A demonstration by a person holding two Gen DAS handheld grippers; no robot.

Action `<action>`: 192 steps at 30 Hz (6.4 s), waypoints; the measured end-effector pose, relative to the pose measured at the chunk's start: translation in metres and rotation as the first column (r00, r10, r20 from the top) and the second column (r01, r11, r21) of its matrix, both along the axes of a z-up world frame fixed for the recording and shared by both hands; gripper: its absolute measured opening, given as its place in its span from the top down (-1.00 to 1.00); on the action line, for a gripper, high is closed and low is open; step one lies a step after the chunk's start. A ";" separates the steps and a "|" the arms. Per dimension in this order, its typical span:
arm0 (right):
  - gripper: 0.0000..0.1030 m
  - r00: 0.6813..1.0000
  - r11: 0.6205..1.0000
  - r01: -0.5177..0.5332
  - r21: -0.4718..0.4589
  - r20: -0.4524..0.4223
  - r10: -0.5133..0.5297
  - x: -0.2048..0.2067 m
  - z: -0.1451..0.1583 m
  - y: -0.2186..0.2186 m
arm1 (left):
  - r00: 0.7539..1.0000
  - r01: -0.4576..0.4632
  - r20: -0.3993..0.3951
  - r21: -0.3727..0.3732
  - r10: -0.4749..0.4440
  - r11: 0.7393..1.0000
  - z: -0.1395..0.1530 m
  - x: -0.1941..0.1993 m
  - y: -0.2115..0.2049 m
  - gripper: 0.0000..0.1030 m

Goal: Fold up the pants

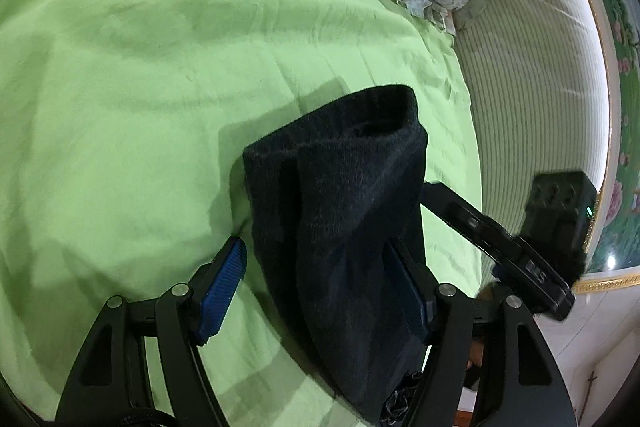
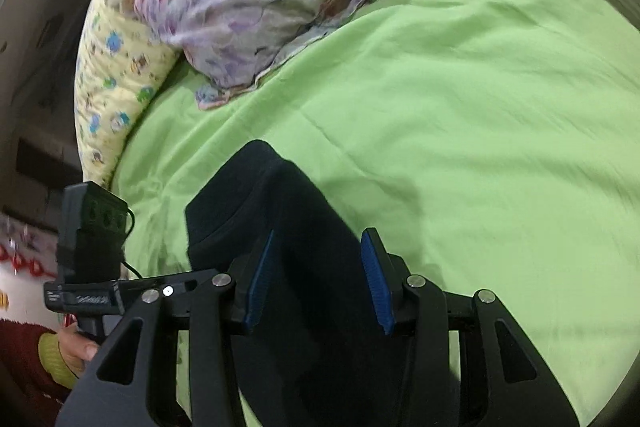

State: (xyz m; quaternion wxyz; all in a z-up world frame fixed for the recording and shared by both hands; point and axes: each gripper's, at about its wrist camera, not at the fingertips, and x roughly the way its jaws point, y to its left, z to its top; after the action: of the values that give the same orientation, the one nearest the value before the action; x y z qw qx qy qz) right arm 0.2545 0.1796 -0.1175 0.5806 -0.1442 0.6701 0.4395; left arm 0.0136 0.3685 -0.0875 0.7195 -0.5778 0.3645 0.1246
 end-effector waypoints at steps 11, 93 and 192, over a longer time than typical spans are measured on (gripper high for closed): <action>0.45 0.989 0.993 -0.120 -0.005 -0.089 0.119 0.002 -0.029 0.028 | 1.000 0.002 0.029 -0.004 -0.002 1.000 -0.006 0.005 0.005 0.26; 0.52 0.584 0.568 0.749 0.340 0.066 -0.809 -0.100 0.129 -0.430 | 0.453 0.827 -0.051 0.398 -0.890 0.398 0.086 0.140 -0.453 0.33; 0.20 0.431 0.448 0.887 0.115 0.141 -0.891 -0.165 0.113 -0.428 | 0.663 0.743 -0.155 0.256 -0.733 0.618 0.030 0.194 -0.326 0.17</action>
State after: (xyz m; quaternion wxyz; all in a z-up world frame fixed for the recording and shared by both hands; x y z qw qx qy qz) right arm 0.0896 -0.2482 -0.0047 0.7844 0.1971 0.5848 0.0614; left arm 0.2080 0.0423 -0.0578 0.7786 -0.2599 0.5588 -0.1183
